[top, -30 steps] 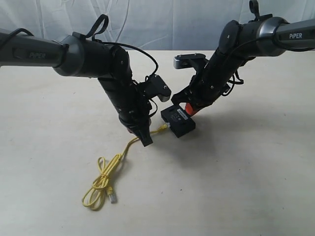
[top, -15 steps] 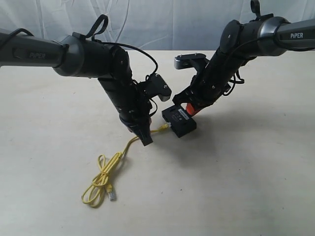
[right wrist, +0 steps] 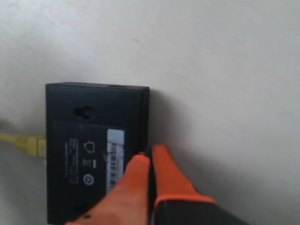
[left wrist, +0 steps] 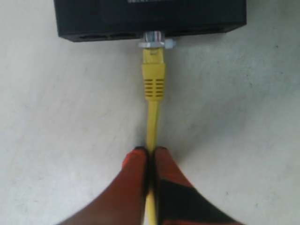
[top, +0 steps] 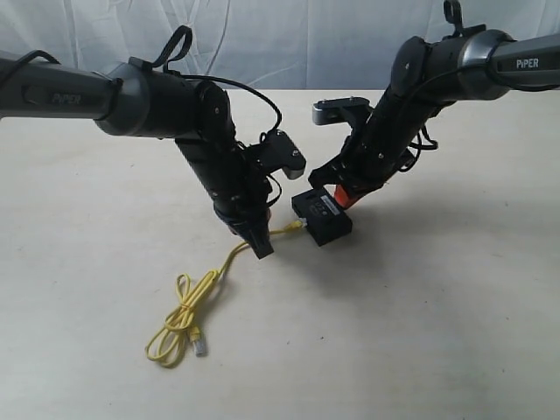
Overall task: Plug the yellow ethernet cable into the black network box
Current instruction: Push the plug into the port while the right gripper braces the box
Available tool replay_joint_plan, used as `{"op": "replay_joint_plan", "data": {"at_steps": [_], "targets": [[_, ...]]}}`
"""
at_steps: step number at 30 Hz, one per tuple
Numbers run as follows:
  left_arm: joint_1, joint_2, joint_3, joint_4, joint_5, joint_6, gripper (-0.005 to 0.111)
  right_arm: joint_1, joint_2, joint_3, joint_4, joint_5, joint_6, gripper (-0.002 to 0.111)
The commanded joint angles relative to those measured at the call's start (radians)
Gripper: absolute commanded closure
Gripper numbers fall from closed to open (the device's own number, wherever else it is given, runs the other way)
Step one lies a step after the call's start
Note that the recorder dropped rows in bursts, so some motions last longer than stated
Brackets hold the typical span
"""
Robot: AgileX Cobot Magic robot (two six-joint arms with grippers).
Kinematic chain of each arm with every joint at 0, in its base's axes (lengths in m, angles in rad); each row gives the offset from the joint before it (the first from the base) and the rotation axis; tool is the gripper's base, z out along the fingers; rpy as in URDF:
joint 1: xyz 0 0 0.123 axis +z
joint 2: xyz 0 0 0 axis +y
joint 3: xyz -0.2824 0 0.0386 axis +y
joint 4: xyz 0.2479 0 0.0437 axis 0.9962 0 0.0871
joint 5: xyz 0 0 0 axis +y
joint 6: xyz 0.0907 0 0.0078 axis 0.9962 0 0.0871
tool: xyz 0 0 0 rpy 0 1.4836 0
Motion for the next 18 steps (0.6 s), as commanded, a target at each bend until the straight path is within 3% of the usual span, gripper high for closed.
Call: {"op": "replay_joint_plan", "data": {"at_steps": [1,13,18], "targets": [[-0.003,0.006,-0.004,-0.023,-0.031,0.002,0.107,0.007,-0.005,0.004,-0.059,0.014,0.053,0.109],[-0.003,0.006,-0.004,-0.023,-0.038,0.002,0.107,0.0,-0.005,0.004,-0.034,-0.016,0.091,0.109],[-0.003,0.006,-0.004,-0.023,-0.04,0.002,0.107,-0.046,-0.014,0.004,-0.033,-0.036,0.153,0.109]]}}
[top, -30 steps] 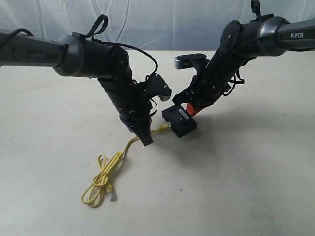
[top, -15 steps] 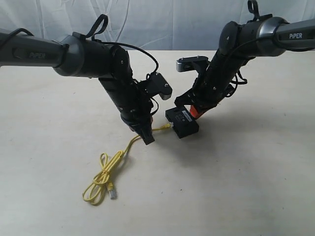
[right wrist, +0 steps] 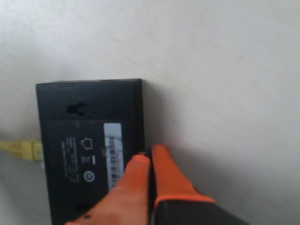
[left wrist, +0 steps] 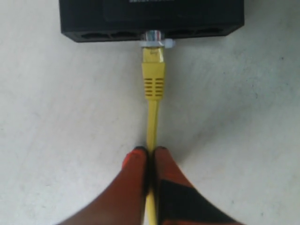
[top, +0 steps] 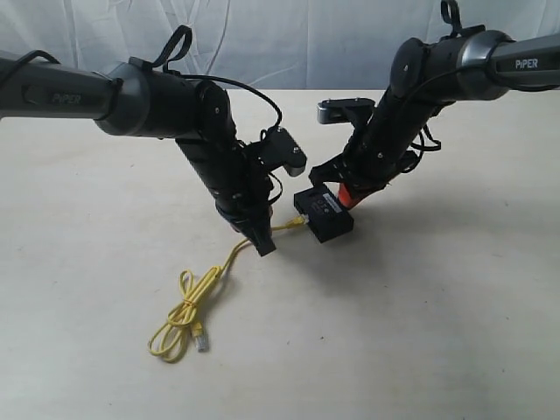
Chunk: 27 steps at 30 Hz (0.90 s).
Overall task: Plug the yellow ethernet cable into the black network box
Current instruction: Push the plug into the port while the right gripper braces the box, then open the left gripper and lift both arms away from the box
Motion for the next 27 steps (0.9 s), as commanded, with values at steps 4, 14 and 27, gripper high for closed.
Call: {"op": "replay_joint_plan", "data": {"at_steps": [4,14,27], "targets": [[-0.003,0.006,-0.004,-0.019,-0.016,0.002,0.107,-0.088,-0.039,0.004,0.016,-0.013,0.055,0.109],[-0.003,0.006,-0.004,-0.019,-0.015,0.002,0.106,-0.115,-0.062,0.004,0.024,0.004,0.055,0.109],[-0.003,-0.024,-0.004,0.008,-0.015,0.0,0.063,-0.115,-0.062,0.004,0.042,0.012,0.055,0.109]]}}
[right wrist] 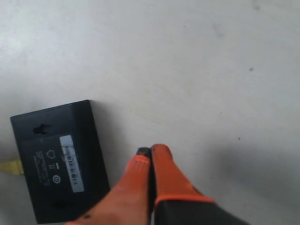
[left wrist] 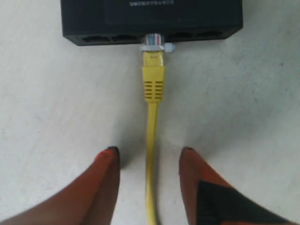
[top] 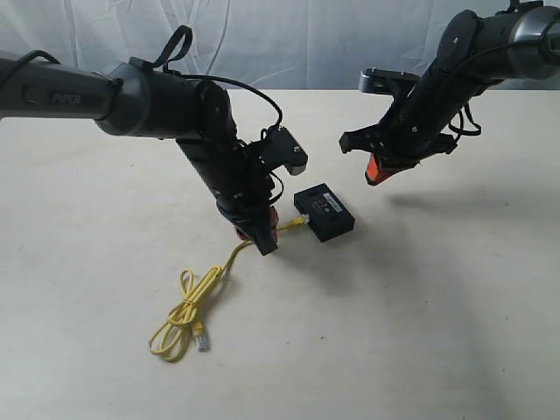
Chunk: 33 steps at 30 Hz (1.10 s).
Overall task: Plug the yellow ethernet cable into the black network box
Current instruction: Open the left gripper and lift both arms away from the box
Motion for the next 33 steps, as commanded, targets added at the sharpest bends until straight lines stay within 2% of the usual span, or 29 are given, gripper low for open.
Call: {"op": "replay_joint_plan", "data": {"at_steps": [1,4,9,11,16,19,24,28,33], "targets": [[-0.003,-0.036,-0.004,0.038,-0.005,-0.002,0.063,-0.004,-0.014,0.004,0.004,0.018,0.0,0.109],[-0.002,-0.079,-0.004,0.14,-0.001,-0.081,0.063,-0.004,-0.031,0.004,0.004,0.053,0.0,0.109],[0.028,-0.161,-0.004,0.307,0.023,-0.395,0.07,-0.004,-0.091,0.004,0.004,0.148,-0.005,0.109],[0.063,-0.194,-0.004,0.336,0.054,-0.487,0.079,-0.004,-0.127,0.004,0.002,0.17,-0.005,0.109],[0.161,-0.272,-0.004,0.343,0.151,-0.596,0.106,-0.004,-0.237,0.036,0.008,0.176,-0.005,0.109],[0.223,-0.322,0.001,0.334,0.194,-0.646,0.107,-0.004,-0.32,0.11,0.004,0.141,-0.005,0.109],[0.307,-0.454,0.082,0.296,0.173,-0.664,0.107,-0.004,-0.489,0.264,-0.041,0.053,-0.005,0.109],[0.346,-0.596,0.184,0.257,0.085,-0.664,0.107,-0.004,-0.652,0.404,-0.08,-0.036,-0.005,0.109],[0.35,-0.836,0.372,0.248,-0.064,-0.685,0.107,-0.004,-0.94,0.621,-0.075,-0.165,-0.005,0.109]]}}
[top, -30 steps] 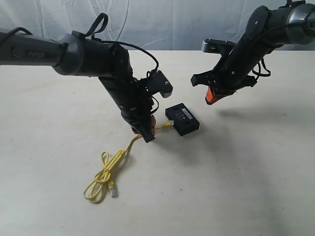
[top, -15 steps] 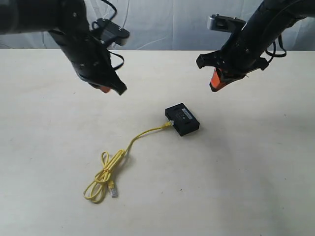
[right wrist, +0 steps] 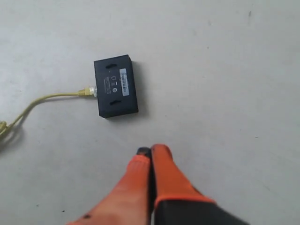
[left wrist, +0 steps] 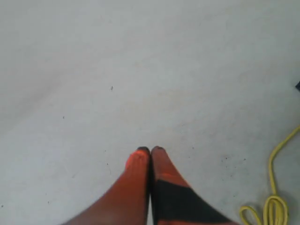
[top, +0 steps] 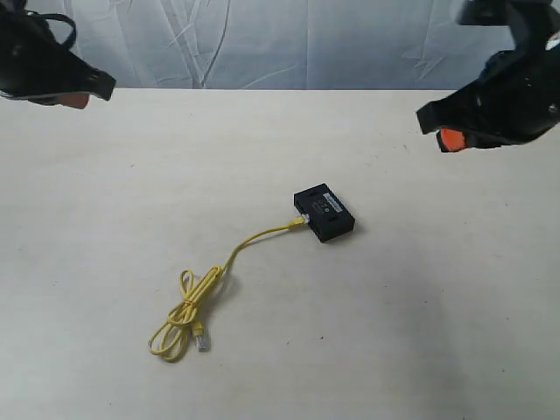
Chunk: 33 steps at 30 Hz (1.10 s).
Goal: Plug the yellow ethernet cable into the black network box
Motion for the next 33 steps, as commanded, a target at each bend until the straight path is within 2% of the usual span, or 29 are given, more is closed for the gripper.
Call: {"op": "replay_joint_plan", "data": {"at_steps": [1,3,7,12,28,33], "targets": [[0.003,-0.221,0.172,-0.017,-0.133,-0.018,0.107,-0.004,-0.271,0.204,-0.01,-0.131,-0.005,0.109],[0.003,-0.349,0.268,-0.017,-0.209,-0.022,0.107,-0.004,-0.42,0.309,-0.015,-0.168,-0.005,0.109],[0.003,-0.56,0.411,-0.013,-0.249,-0.017,0.107,-0.004,-0.725,0.487,-0.013,-0.184,-0.003,0.109],[0.003,-0.692,0.431,-0.004,-0.193,-0.017,0.107,-0.004,-0.955,0.548,-0.013,-0.17,-0.003,0.109],[0.003,-0.708,0.431,-0.003,-0.193,-0.015,0.107,-0.006,-1.049,0.552,-0.011,-0.169,0.001,0.109],[0.003,-0.708,0.431,-0.001,-0.193,-0.015,0.107,-0.061,-1.161,0.552,0.006,-0.171,0.003,0.109]]}}
